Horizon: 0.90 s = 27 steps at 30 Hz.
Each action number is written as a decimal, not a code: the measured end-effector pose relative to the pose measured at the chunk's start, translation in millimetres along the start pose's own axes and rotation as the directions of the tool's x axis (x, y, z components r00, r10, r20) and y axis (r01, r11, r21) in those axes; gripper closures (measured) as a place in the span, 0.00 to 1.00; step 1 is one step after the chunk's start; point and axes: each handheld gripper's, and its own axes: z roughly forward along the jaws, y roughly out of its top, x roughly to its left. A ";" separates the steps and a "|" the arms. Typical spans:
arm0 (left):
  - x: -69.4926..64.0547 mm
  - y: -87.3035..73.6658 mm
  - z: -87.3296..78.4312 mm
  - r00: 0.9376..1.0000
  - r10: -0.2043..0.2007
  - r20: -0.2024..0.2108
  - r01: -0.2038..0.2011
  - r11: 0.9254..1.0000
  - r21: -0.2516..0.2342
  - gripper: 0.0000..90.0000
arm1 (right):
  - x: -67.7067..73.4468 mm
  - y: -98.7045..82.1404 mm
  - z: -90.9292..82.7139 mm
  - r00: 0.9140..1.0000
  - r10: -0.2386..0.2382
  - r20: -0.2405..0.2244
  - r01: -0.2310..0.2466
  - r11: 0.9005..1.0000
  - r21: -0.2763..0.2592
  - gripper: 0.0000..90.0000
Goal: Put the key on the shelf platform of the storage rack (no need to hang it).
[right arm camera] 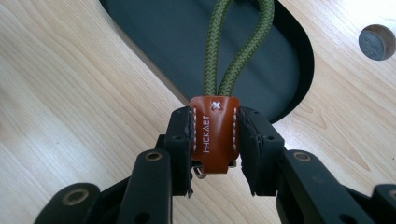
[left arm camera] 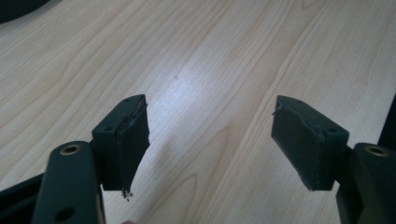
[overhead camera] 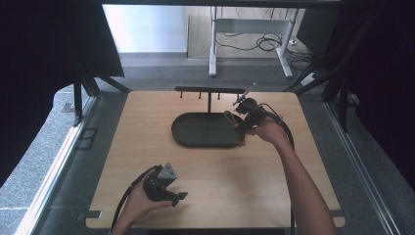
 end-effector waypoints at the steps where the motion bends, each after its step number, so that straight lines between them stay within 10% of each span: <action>1: 0.3 -0.1 -0.1 1.000 0.000 -0.001 0.000 1.000 -0.001 0.31 | -0.5 2.0 0.9 1.000 -0.002 -0.001 0.002 1.000 0.000 0.75; 27: 1.6 -0.3 -2.2 1.000 0.010 0.003 -0.010 1.000 0.001 0.31 | 5.5 29.0 10.6 1.000 -0.020 -0.011 0.020 1.000 0.000 0.75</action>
